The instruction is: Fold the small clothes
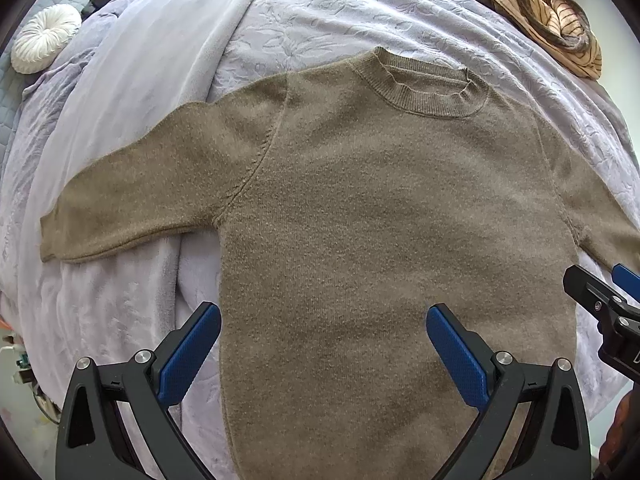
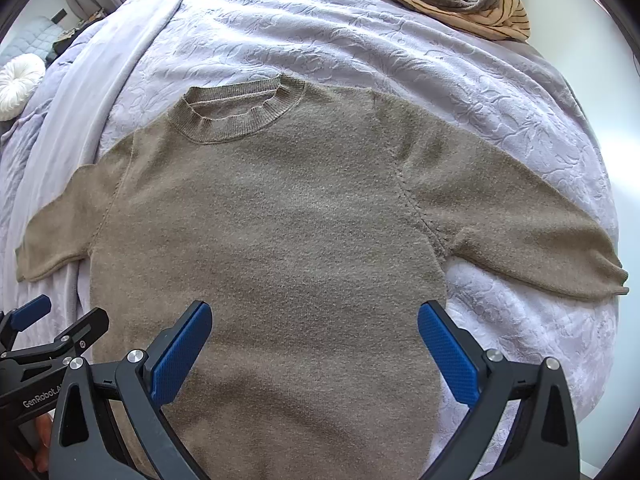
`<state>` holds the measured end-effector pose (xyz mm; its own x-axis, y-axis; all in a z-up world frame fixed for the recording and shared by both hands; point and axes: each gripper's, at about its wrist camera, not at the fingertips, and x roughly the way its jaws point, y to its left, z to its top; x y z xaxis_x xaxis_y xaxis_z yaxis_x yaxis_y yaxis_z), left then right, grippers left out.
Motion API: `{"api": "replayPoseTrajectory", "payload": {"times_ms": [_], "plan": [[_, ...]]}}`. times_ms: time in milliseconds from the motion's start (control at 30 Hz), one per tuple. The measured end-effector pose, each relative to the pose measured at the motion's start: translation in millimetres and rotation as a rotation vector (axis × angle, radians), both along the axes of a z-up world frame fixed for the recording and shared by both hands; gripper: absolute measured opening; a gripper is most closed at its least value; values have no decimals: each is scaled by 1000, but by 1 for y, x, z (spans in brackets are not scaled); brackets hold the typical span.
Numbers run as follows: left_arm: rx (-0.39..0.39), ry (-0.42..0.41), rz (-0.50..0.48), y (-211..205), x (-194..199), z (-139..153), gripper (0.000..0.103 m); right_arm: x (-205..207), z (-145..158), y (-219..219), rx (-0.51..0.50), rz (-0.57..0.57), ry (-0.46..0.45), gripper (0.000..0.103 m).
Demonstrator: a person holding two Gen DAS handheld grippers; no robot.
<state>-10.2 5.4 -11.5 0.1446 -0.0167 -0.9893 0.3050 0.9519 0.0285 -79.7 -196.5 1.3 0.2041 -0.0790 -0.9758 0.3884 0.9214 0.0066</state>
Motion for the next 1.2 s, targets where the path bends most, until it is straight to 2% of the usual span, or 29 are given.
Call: {"api": "replayPoseTrajectory", "payload": {"times_ms": [200,433,533,800,1200], "plan": [[4,14,6,0,0,-3,103,0,0,1,0,0,0,103],[-7,-9,-20,0,-3,-1,103,0,-1,1,1,2,0,103],[12,-33,-28,-3,-4,2,103,0,-1,1,3,1,1,103],[-11,-19,-54,-3,-7,0,103,-1,-2,4,-3,6,1,103],[-50,-20,-28,4,-8,-1,103,3,-6,6,-7,16,16,103]]}}
